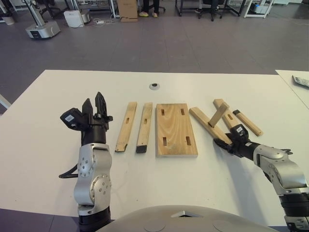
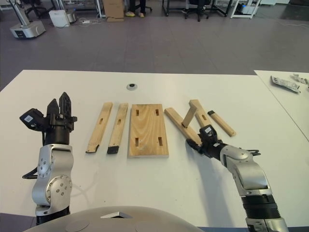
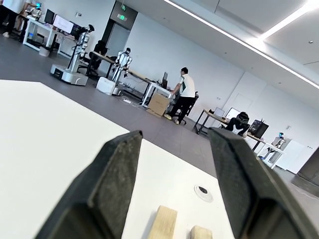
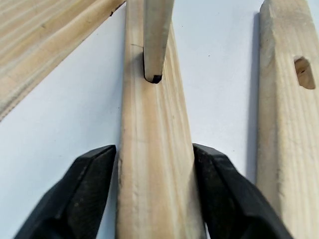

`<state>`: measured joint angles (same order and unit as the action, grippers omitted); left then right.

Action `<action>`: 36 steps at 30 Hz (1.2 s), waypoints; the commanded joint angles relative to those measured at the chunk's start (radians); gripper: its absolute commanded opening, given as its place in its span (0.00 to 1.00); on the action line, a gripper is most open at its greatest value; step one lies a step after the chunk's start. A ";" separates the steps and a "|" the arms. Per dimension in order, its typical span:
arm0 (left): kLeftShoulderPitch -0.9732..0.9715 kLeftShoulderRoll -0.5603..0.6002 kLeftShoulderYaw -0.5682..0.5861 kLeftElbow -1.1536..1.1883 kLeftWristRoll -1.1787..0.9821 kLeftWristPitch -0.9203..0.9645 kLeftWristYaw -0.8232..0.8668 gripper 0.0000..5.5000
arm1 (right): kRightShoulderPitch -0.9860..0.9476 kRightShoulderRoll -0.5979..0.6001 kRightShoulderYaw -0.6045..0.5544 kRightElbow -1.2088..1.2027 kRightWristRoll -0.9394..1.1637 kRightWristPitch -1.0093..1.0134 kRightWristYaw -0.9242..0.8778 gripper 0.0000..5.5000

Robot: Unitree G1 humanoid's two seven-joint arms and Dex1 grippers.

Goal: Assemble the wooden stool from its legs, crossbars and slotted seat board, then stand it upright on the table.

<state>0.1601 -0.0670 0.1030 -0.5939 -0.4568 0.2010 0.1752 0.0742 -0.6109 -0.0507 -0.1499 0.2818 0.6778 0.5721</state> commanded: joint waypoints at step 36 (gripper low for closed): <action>-0.846 0.580 0.224 0.588 -1.202 0.900 -0.618 0.83 | -0.617 0.237 -0.114 -0.103 0.961 0.432 0.097 0.38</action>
<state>-0.6607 0.5116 0.3169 -0.0102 -1.6088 1.0819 -0.4557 -0.5462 -0.3673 -0.1722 -0.2367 1.2209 1.0990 0.6647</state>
